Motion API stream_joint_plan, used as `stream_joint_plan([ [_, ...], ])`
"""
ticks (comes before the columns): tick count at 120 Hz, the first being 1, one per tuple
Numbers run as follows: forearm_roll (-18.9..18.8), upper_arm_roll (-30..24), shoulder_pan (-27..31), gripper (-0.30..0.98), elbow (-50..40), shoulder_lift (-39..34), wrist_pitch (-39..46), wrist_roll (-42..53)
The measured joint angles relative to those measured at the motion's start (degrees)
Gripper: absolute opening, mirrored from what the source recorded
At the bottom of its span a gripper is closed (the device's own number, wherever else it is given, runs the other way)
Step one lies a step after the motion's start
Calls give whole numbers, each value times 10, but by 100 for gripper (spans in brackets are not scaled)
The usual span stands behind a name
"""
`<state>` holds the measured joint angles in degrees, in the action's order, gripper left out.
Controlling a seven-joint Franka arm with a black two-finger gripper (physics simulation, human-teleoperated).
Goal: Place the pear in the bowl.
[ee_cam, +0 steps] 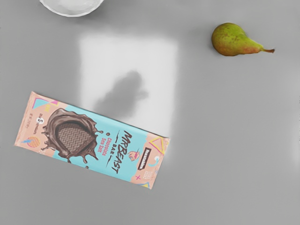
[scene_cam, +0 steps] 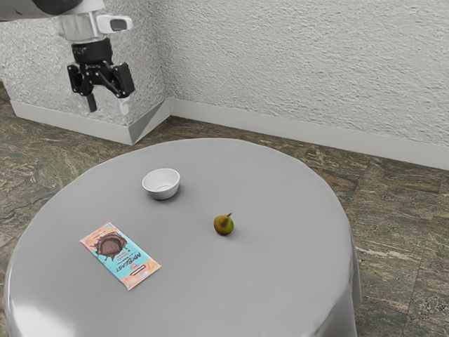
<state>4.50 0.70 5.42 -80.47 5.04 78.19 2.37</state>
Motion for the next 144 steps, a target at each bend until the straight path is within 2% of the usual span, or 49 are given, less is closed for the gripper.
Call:
stream_joint_plan([
  [20, -1, 0, -6, 67, -14, 2, 54, 4],
  [50, 2, 0, -29, 67, -147, 8, 145, -37],
  [68, 3, 0, -47, 67, -176, 36, 209, -72],
  [125, 0, 1, -144, 67, -197, 105, 288, -341],
  [144, -19, 3, -158, 67, -197, 137, 332, -411],
])
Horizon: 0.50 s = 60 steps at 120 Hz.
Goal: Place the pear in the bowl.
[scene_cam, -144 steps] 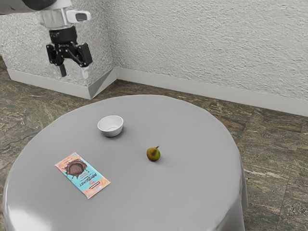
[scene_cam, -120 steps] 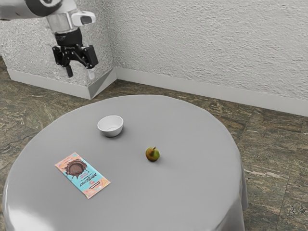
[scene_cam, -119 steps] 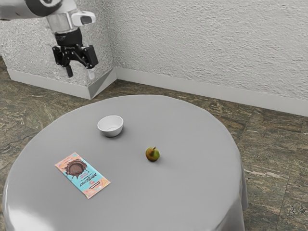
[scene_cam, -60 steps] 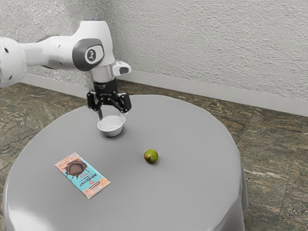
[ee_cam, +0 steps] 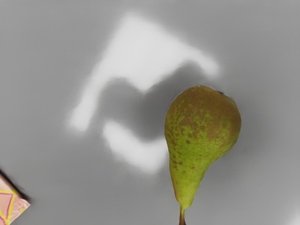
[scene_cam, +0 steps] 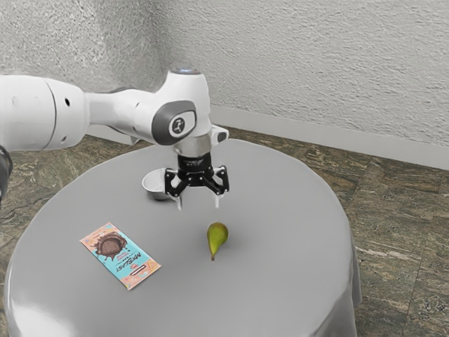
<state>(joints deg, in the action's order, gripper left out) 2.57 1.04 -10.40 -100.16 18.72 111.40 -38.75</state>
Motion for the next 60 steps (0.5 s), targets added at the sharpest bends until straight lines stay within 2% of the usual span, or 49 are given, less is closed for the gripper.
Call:
stream_joint_plan([
  [60, -26, 1, -26, 67, -1, 82, 97, -131],
])
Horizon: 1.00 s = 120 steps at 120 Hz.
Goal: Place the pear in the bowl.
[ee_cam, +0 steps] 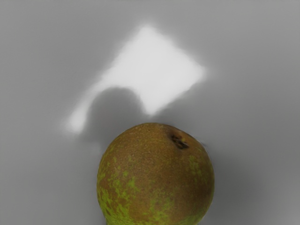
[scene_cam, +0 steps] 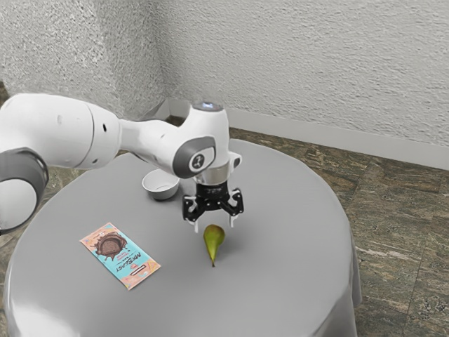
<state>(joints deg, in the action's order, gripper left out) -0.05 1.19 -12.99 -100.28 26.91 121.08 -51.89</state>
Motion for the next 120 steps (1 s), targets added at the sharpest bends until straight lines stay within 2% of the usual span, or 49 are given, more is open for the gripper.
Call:
stream_joint_plan([
  [74, -8, 4, 1, 66, -78, -16, 67, -63],
  [120, -8, 11, 6, 51, -78, -9, 85, -79],
])
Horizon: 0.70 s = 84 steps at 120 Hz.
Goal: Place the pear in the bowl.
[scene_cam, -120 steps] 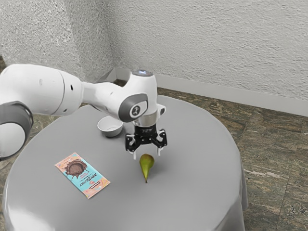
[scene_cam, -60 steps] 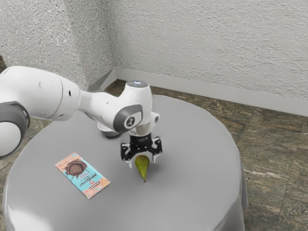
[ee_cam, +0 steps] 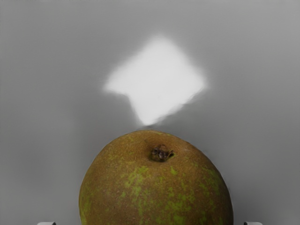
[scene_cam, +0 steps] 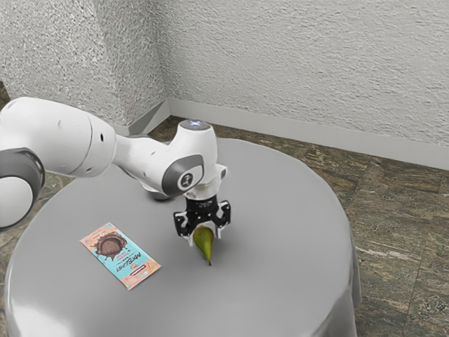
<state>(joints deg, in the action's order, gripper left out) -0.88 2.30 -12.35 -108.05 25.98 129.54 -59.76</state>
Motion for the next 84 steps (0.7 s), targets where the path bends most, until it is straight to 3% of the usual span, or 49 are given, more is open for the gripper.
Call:
stream_joint_plan([
  [84, -1, 5, 3, 29, 0, 1, 7, -9],
])
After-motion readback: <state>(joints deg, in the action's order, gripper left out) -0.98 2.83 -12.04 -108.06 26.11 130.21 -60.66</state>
